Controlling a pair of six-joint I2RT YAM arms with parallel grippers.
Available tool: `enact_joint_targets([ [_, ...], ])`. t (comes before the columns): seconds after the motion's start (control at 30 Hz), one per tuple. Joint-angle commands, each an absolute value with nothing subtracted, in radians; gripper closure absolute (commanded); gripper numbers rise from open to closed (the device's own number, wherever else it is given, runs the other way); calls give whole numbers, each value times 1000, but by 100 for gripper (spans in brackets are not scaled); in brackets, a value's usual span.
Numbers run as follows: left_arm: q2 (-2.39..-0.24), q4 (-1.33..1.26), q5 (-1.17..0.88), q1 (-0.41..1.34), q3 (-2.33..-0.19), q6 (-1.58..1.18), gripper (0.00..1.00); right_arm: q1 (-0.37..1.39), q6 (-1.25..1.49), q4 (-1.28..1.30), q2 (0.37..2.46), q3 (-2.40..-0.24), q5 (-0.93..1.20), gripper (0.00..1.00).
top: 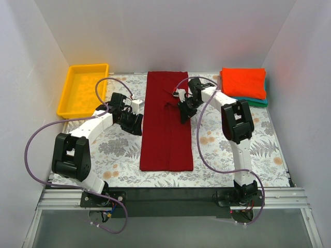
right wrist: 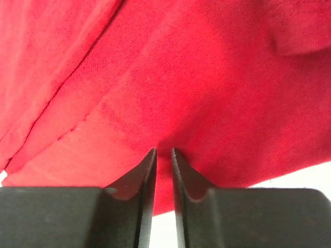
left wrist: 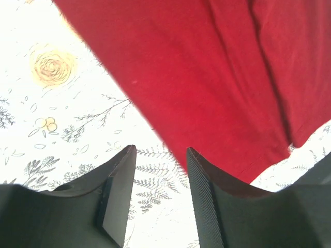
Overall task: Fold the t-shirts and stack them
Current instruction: Fold the tshirt
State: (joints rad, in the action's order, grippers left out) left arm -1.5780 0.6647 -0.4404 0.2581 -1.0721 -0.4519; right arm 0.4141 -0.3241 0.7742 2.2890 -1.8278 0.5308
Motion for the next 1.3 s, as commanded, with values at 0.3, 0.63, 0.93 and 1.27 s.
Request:
enact_joint_targets([
  [0.3,-1226,615,-724,261,-893,-135,46,446,-536,816,1855,-1567,551,59],
  [0.63,-937,784,-834,288,-571,524,45,788,-821,697,1366,-932,283,55],
  [0.93,-867,634,-810,394,-399,586,45,996,-844,427,1270,-687,179,55],
  [1.27,-913,508,-738,508,-342,500,47,1017,-831,394,1335,-646,178,59],
])
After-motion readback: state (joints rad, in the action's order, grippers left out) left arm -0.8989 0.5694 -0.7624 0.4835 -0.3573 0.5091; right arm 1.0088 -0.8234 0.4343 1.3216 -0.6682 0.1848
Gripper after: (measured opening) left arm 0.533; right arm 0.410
